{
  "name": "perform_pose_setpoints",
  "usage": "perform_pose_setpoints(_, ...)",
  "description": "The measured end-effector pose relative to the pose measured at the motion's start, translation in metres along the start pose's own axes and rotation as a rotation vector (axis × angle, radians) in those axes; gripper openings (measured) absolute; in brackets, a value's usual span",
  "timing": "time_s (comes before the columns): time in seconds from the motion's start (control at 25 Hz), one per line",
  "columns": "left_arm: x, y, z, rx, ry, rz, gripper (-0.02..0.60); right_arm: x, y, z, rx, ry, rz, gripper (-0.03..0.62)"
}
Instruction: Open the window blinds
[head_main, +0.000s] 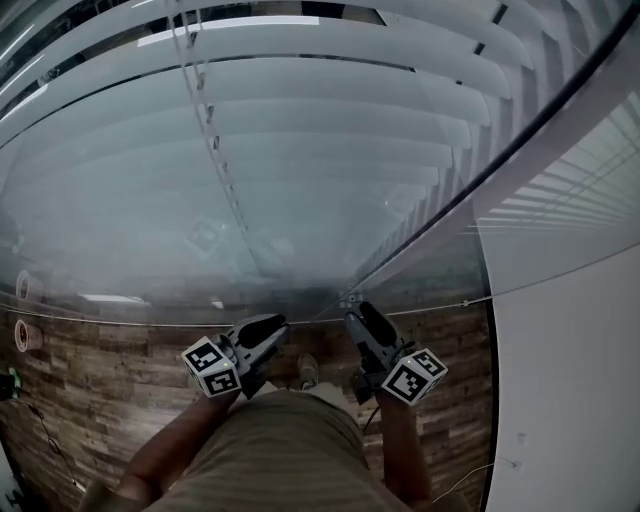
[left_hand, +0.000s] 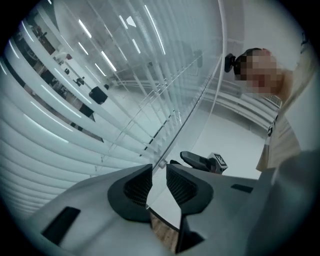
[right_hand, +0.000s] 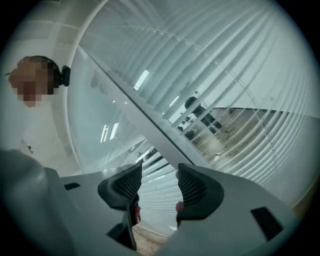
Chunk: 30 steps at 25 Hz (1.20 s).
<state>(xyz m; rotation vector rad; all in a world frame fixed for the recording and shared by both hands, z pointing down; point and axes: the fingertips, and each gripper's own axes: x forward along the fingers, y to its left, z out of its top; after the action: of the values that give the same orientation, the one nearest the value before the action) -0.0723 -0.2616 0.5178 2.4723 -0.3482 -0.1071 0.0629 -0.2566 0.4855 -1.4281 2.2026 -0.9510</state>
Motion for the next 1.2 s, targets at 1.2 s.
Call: perform_pose_setpoints(1.2,0.029,-0.101,0.053,-0.323,-0.294,-0.508,0.164,0.068,0.105,-0.071,-0.064,0.303,0.396,0.215)
